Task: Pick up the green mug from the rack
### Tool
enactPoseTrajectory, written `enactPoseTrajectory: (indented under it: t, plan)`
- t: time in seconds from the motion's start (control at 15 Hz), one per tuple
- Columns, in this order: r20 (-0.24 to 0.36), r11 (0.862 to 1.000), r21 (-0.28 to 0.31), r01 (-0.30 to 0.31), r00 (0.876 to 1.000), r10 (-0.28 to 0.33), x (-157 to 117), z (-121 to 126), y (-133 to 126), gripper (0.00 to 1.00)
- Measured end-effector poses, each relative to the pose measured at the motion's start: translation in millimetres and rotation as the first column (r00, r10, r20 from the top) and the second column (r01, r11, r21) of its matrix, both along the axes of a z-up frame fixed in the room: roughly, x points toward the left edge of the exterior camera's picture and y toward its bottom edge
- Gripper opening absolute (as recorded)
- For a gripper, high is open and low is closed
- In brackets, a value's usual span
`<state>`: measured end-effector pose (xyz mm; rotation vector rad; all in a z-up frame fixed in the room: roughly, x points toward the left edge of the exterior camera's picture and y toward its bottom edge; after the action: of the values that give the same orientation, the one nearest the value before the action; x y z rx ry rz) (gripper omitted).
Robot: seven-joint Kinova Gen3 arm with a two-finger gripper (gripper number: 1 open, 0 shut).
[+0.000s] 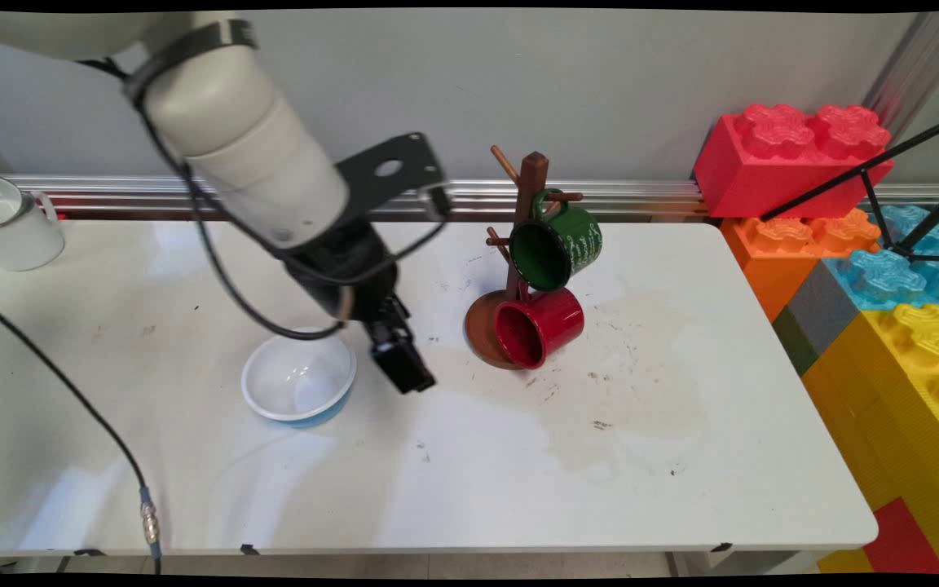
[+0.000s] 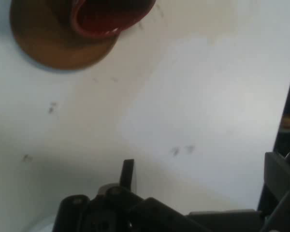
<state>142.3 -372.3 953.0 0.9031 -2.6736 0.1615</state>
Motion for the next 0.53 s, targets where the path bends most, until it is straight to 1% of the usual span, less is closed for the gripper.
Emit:
enactPoseTrajectory:
  t: [0.07, 0.33, 0.53]
  plan:
    - [0.001, 1.0, 0.004, -0.01, 1.0, 0.01, -8.1, 0.4, -0.8, 1.0]
    - [0.01, 0.998, 0.024, -0.065, 0.998, 0.065, -55.4, 0.7, -6.0, 1.0]
    - [0.019, 0.994, 0.038, -0.1, 0.995, 0.1, -80.0, -0.8, -7.8, 1.0]
